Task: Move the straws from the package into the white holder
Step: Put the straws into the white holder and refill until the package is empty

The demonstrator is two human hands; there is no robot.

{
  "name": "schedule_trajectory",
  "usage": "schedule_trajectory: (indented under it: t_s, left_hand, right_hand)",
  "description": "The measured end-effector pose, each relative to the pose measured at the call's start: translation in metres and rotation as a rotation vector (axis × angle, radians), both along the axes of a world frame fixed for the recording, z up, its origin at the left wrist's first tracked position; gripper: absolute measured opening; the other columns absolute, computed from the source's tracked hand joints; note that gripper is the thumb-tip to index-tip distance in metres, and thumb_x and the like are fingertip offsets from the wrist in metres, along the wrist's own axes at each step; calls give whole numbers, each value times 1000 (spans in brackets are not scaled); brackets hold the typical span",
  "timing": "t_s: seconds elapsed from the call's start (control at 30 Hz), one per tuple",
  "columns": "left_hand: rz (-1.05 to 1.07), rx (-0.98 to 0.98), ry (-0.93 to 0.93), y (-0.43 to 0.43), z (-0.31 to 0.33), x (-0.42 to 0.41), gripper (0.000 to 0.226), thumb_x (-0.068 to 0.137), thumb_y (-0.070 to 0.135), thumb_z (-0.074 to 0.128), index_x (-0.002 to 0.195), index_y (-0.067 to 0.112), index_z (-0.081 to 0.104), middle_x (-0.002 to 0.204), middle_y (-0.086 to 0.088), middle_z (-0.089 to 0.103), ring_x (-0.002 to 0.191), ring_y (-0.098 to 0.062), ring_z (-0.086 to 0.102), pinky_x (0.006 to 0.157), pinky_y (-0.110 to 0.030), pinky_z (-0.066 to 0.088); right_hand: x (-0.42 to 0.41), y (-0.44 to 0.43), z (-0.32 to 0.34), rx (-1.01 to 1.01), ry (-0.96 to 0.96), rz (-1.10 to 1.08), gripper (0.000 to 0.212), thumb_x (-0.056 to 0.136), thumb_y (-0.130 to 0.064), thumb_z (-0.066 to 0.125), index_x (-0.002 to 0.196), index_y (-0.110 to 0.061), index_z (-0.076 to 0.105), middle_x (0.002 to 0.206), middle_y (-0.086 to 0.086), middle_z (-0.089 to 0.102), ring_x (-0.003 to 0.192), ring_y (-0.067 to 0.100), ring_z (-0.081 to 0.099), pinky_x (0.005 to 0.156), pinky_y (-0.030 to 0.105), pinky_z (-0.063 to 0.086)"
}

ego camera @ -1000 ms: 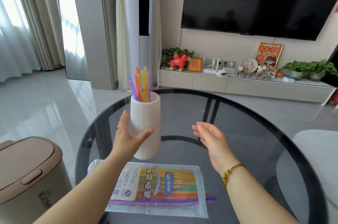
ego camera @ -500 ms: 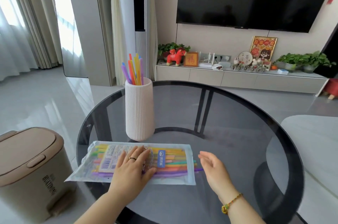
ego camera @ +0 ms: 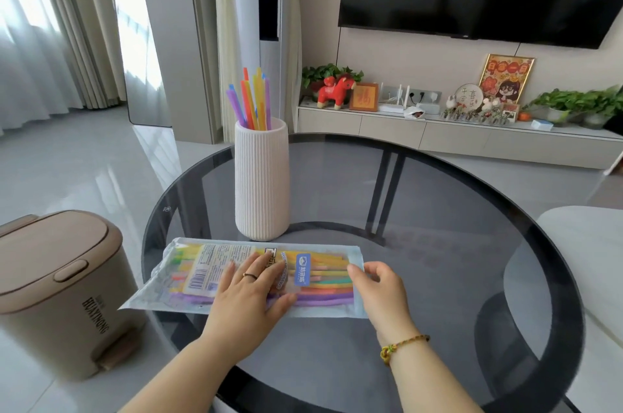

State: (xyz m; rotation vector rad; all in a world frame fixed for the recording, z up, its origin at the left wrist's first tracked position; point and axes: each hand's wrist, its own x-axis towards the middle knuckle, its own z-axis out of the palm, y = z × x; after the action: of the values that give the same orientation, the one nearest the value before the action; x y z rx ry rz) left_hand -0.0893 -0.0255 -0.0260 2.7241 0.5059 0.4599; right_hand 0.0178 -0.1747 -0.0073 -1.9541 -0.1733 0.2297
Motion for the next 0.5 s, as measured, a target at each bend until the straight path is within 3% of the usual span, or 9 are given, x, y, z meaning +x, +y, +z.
schedule_trajectory:
  t_s: [0.07, 0.1, 0.13, 0.17, 0.2, 0.27, 0.3, 0.4, 0.5]
  left_hand:
    - [12, -24, -67, -5, 5, 0, 53, 87, 48, 43, 135, 26, 33, 150, 4, 25, 140, -12, 13, 114, -31, 2]
    - [16, -55, -171, -9, 9, -2, 47, 86, 42, 51, 127, 20, 45, 142, -2, 39, 134, -17, 28, 111, -33, 15]
    - [6, -80, -315, -14, 13, -3, 35, 83, 37, 57, 111, 16, 58, 124, -5, 55, 119, -17, 44, 101, -32, 30]
    - [-12, -110, -417, -19, 18, -5, 18, 81, 32, 60, 91, 18, 64, 101, -1, 64, 98, -7, 53, 86, -25, 37]
    - [-46, -148, -460, -23, 22, -9, 10, 81, 29, 60, 71, 25, 61, 78, 8, 62, 79, 1, 51, 72, -15, 36]
    - [-94, -315, -365, -32, 25, -20, 39, 84, 30, 57, 47, 32, 44, 46, 13, 49, 59, 0, 49, 52, -11, 32]
    - [-111, -410, -274, -36, 26, -25, 46, 85, 34, 54, 41, 30, 42, 40, 12, 50, 50, 0, 48, 49, -11, 33]
    - [-81, -683, -115, -40, 25, -32, 50, 86, 34, 51, 37, 25, 52, 36, 13, 55, 35, -2, 48, 43, -11, 38]
    - [59, -1133, -151, -34, 27, -31, 31, 87, 35, 50, 67, 15, 62, 55, 4, 63, 45, -10, 59, 42, -22, 47]
  right_hand:
    - [-2, 2, 3, 169, 67, 0, 10, 84, -19, 58, 77, -13, 53, 88, 8, 60, 84, 22, 55, 70, 30, 46]
    - [-3, 3, 5, 225, 84, -3, 14, 85, -17, 57, 72, -14, 52, 81, 6, 58, 78, 19, 54, 62, 26, 44]
    - [-5, 4, 6, 266, 99, -13, 18, 86, -15, 55, 68, -15, 51, 76, 3, 56, 72, 17, 52, 57, 22, 42]
    - [-6, 5, 6, 301, 116, -32, 21, 86, -14, 54, 66, -16, 50, 71, 1, 54, 68, 15, 50, 54, 18, 41]
    - [-8, 6, 6, 332, 137, -57, 24, 87, -13, 54, 64, -16, 48, 68, 0, 52, 65, 13, 48, 52, 17, 40]
    - [-11, 6, 5, 389, 201, -100, 26, 88, -11, 52, 63, -15, 47, 68, 3, 52, 66, 17, 48, 56, 23, 41]
    - [-13, 6, 5, 413, 243, -117, 26, 88, -11, 51, 63, -14, 46, 71, 6, 53, 68, 20, 50, 61, 29, 43]
    - [-15, 5, 6, 487, 347, -146, 24, 90, -12, 49, 66, -11, 45, 82, 14, 54, 75, 28, 53, 73, 39, 48]
    - [-20, 6, 12, 604, 435, -140, 21, 91, -11, 47, 70, -10, 46, 77, 11, 55, 68, 25, 55, 58, 32, 47]
